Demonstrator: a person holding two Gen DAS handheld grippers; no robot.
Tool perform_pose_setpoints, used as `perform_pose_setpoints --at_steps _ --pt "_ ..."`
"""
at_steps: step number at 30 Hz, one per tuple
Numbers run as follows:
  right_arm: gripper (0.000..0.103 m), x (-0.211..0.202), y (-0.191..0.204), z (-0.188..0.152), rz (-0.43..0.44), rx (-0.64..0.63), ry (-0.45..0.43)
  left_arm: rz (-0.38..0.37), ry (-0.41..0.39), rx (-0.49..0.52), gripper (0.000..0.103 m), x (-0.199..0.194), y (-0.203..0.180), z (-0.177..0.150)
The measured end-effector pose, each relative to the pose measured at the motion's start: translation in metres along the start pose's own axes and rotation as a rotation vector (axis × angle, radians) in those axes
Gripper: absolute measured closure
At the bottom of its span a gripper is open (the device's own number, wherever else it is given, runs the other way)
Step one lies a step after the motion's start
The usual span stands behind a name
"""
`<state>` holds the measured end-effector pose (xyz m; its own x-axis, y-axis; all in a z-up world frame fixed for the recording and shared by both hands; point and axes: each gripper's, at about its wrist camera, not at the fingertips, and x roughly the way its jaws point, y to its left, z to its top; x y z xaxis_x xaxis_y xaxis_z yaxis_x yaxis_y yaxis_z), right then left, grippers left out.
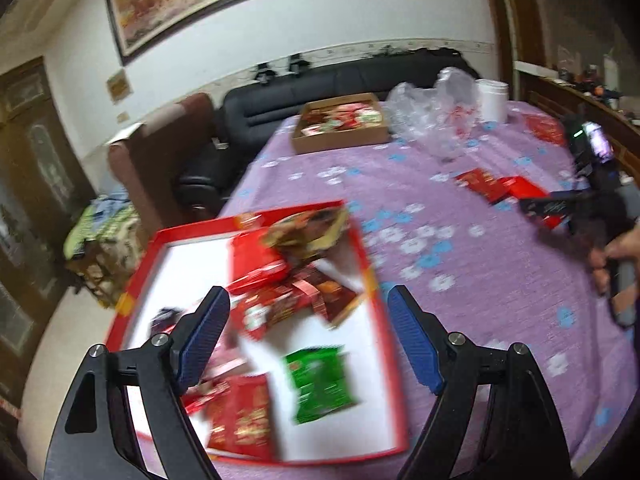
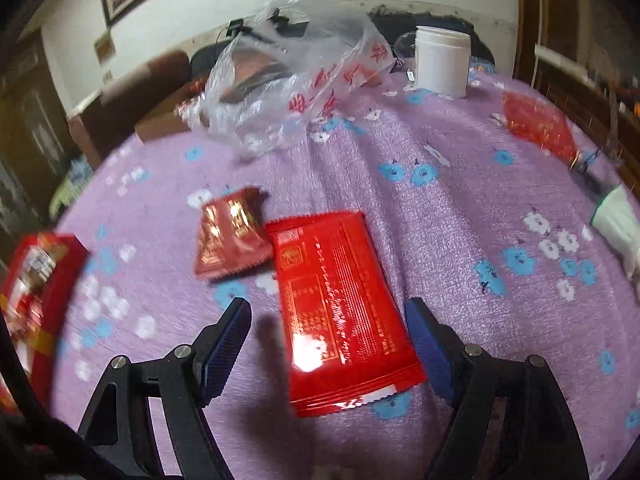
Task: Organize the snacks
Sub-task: 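Grasp a long red packet with the right gripper while the left approaches a small red packet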
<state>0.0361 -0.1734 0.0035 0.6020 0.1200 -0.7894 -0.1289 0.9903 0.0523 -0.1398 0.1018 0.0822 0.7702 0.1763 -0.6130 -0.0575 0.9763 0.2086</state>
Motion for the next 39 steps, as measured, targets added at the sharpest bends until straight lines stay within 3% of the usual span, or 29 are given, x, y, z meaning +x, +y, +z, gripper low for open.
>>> perform_pose_setpoints --at_steps 2,7,11,19,23,26,31,39 --pt "0.041 -0.001 0.0 0.0 -0.02 -0.004 -0.004 -0.06 0.013 -0.004 0.021 0.003 -0.011 0.013" --pt "0.051 -0.004 -0.02 0.002 0.05 0.057 -0.024 -0.173 0.061 -0.022 0.021 0.024 -0.043 0.047" --pt "0.052 -0.008 -0.026 0.005 0.078 0.089 -0.032 -0.169 0.075 -0.005 0.021 0.047 -0.075 0.073" --pt "0.053 -0.044 -0.052 0.013 0.256 0.25 -0.187 -0.108 0.158 -0.03 0.021 0.115 -0.129 0.112" --pt "0.053 -0.051 -0.073 0.016 0.164 0.34 -0.235 -0.094 0.186 -0.047 0.021 0.139 -0.155 0.123" --pt "0.053 -0.049 -0.085 0.018 0.191 0.38 -0.223 -0.063 0.224 -0.06 0.021 0.156 -0.173 0.127" --pt "0.053 -0.034 -0.092 0.019 0.182 0.403 -0.154 -0.01 0.288 -0.17 0.021 0.171 -0.173 0.121" --pt "0.053 -0.024 -0.085 0.017 0.182 0.376 -0.116 -0.006 0.309 -0.26 0.02 0.181 -0.173 0.119"
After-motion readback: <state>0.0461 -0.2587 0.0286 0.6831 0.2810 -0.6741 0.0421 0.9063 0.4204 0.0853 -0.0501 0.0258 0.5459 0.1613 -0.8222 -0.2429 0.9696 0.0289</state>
